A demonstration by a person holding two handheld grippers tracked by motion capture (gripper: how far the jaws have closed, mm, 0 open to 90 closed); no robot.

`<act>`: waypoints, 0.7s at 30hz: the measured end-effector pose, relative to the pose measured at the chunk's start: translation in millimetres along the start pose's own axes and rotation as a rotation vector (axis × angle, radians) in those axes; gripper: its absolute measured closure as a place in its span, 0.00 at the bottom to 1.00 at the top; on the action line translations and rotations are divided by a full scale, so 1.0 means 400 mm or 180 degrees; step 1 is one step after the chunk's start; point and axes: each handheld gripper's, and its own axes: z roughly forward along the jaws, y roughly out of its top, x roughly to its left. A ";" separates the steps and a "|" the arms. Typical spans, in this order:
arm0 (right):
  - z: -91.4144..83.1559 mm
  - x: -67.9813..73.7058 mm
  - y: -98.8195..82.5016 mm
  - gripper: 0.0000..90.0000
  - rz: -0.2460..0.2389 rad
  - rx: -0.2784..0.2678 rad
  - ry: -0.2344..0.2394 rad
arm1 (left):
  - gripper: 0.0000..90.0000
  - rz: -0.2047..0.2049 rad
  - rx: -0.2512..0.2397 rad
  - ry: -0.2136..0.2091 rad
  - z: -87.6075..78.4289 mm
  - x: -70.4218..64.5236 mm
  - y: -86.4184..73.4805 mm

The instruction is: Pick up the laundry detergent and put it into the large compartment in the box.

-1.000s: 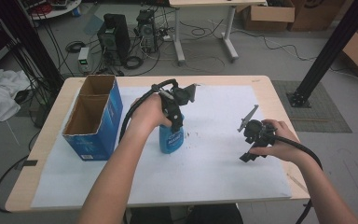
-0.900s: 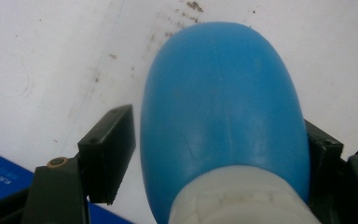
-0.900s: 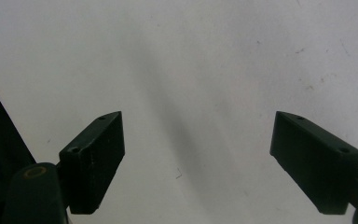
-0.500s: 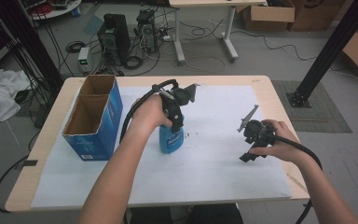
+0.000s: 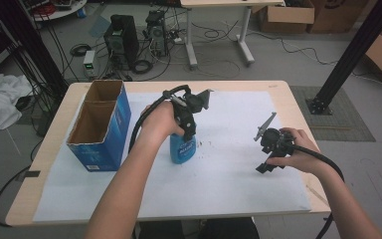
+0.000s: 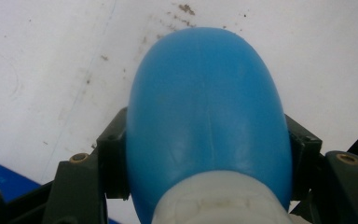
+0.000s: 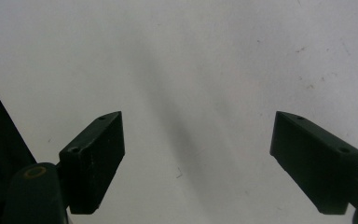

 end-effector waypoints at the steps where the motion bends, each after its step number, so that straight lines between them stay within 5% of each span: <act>1: 0.000 0.000 -0.001 0.19 0.0001 0.0002 0.0002 | 0.41 -0.0010 0.0001 0.0003 0.000 0.000 0.000; 14: -0.006 0.002 -0.005 0.19 -0.0016 -0.0034 -0.0003 | 0.42 0.0064 0.0030 0.0122 -0.013 -0.003 0.004; 17: -0.011 0.003 -0.004 0.20 -0.0005 -0.0031 -0.0010 | 0.42 0.0054 0.0003 0.0142 -0.041 0.001 0.002; 21: -0.021 0.002 -0.004 0.20 -0.0002 -0.0041 -0.0033 | 0.42 -0.0115 -0.0042 0.0052 -0.100 0.013 -0.007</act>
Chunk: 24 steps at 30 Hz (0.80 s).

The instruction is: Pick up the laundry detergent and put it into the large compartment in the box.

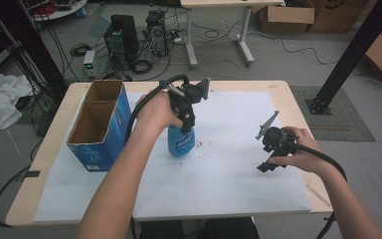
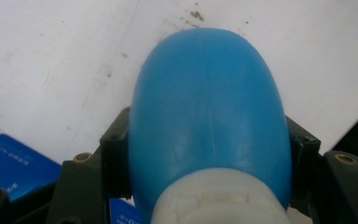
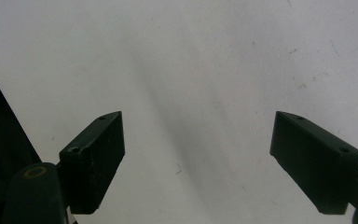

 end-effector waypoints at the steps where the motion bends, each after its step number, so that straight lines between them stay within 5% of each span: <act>1: -0.002 0.000 0.000 0.20 0.0001 -0.0003 -0.0002 | 0.42 -0.0057 -0.0024 -0.0035 -0.025 0.006 -0.004; 11: -0.020 0.002 0.005 0.20 0.0004 -0.0021 -0.0028 | 0.42 -0.0439 -0.0058 0.0002 -0.172 0.052 -0.055; 23: -0.036 0.005 0.019 0.20 -0.0030 -0.0021 -0.0059 | 0.42 -0.1471 -0.0165 0.0115 -0.324 0.161 -0.207; 24: -0.036 0.005 0.019 0.20 -0.0030 -0.0021 -0.0059 | 0.42 -0.1471 -0.0165 0.0115 -0.324 0.161 -0.207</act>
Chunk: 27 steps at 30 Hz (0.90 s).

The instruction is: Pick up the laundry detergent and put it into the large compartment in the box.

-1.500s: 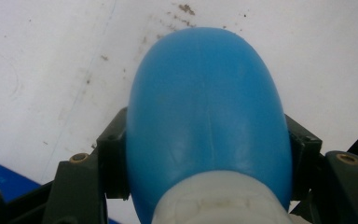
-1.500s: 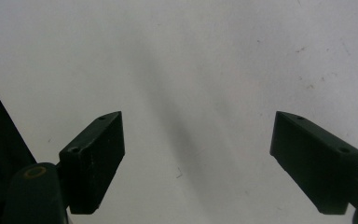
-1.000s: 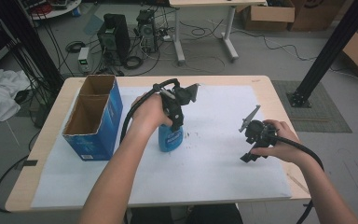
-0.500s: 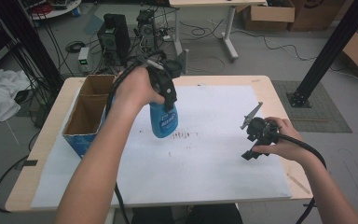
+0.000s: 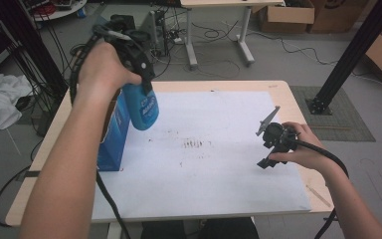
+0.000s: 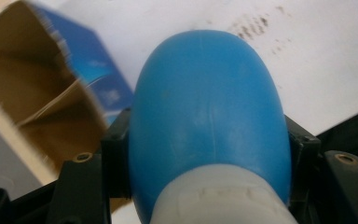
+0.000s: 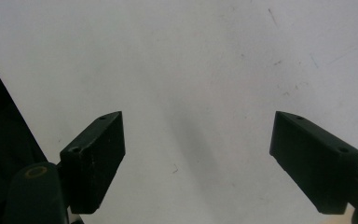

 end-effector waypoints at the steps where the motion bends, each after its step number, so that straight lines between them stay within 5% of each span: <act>1: -0.001 0.001 0.001 0.20 0.0000 -0.0002 0.0001 | 0.42 -0.0110 -0.0025 0.0005 -0.010 0.018 -0.011; 2: 0.000 0.000 0.003 0.20 -0.0021 -0.0015 0.0008 | 0.42 -0.0311 -0.0078 0.0018 -0.025 0.046 -0.029; 3: 0.000 0.000 0.003 0.20 -0.0021 -0.0015 0.0008 | 0.42 -0.0311 -0.0078 0.0018 -0.025 0.046 -0.029; 5: 0.000 0.001 0.003 0.20 -0.0009 -0.0009 0.0000 | 0.42 -0.0531 -0.0101 0.0037 -0.042 0.087 -0.054; 16: -0.001 -0.001 0.000 0.20 0.0001 -0.0008 -0.0001 | 0.42 -0.1051 -0.0121 0.0162 -0.078 0.198 -0.129; 27: -0.003 -0.002 -0.001 0.20 -0.0005 0.0002 -0.0002 | 0.42 -0.1247 -0.0120 0.0204 -0.075 0.248 -0.167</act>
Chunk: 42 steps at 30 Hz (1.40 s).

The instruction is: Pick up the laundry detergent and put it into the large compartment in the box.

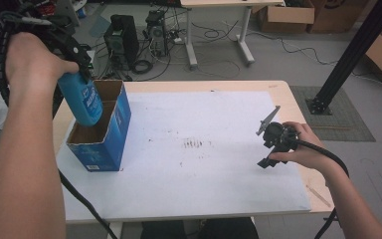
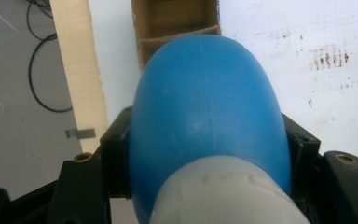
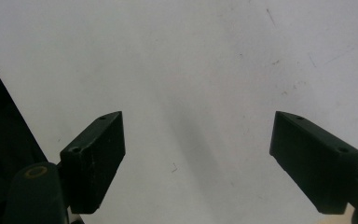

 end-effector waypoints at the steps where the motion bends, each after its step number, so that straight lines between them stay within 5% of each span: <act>1: 0.000 0.001 0.000 0.20 0.0008 -0.0007 -0.0001 | 0.42 -0.0005 -0.0003 -0.0006 0.003 0.003 -0.001; 42: 0.018 0.000 0.003 0.20 0.0006 0.0023 0.0023 | 0.42 0.0041 0.0343 -0.0085 0.324 0.022 0.003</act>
